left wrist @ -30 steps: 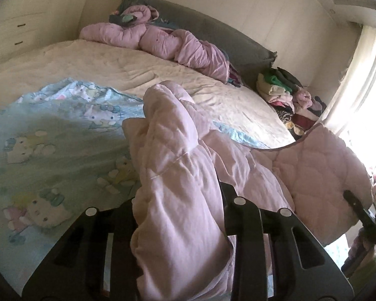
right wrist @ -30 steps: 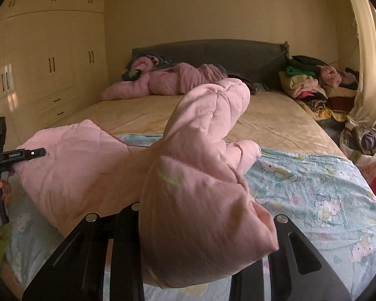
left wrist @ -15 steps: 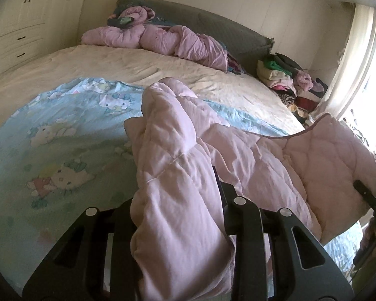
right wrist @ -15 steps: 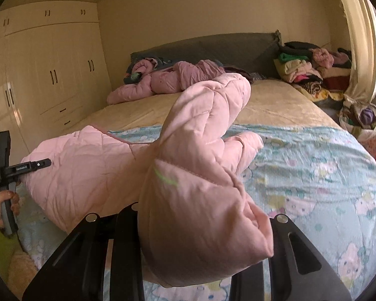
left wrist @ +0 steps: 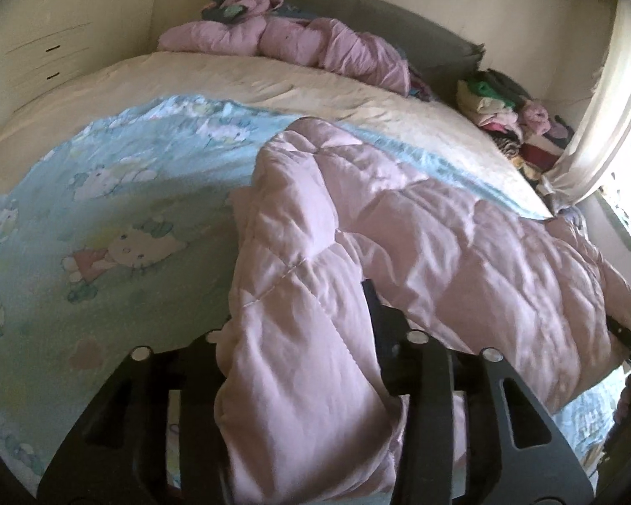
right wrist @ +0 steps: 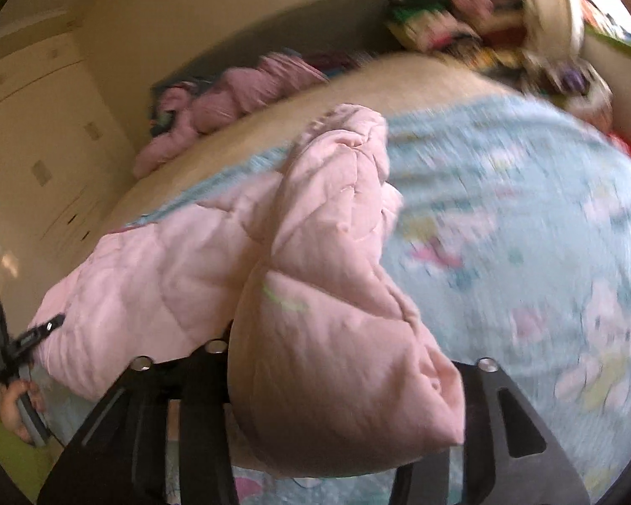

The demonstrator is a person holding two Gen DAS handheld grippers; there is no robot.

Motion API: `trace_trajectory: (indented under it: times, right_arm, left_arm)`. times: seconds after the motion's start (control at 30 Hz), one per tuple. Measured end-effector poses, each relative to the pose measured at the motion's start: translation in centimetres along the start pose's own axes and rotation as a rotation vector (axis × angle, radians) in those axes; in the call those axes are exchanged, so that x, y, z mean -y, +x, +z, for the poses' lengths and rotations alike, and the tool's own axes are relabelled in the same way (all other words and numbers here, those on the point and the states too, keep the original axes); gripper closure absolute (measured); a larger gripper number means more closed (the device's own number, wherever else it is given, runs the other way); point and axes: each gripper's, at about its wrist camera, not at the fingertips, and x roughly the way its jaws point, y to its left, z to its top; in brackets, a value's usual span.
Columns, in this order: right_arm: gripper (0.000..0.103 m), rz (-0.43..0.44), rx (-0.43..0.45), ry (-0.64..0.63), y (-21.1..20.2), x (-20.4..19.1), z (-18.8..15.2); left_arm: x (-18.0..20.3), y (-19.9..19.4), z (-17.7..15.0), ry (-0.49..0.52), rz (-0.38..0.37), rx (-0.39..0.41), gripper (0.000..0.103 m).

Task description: Fold large clothes

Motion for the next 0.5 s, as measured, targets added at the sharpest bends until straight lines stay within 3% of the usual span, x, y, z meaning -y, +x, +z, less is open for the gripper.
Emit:
trace_trajectory:
  times: [0.07,0.13,0.17,0.33,0.5]
  right_arm:
    - [0.042,-0.01,-0.033,0.05,0.7,0.8,-0.3]
    - [0.023,-0.037,-0.059,0.087,1.0,1.3,-0.3]
    - [0.017,-0.056,-0.064,0.097,0.9,1.5,-0.4]
    - [0.011,-0.146,0.017,0.067,-2.4,1.7,-0.1]
    - [0.004,-0.159,0.195,-0.043,-8.2,-1.0,0.0]
  left_arm:
    - [-0.1,0.2,-0.1,-0.002,0.027,-0.009,0.055]
    - [-0.2,0.1,-0.1,0.001,0.063,-0.013,0.034]
    - [-0.2,-0.1,-0.1,0.008,0.089,-0.015,0.029]
    - [0.3,-2.2,-0.1,0.047,0.142,0.01,0.011]
    - [1.8,-6.1,-0.4,0.085,0.15,0.086,0.01]
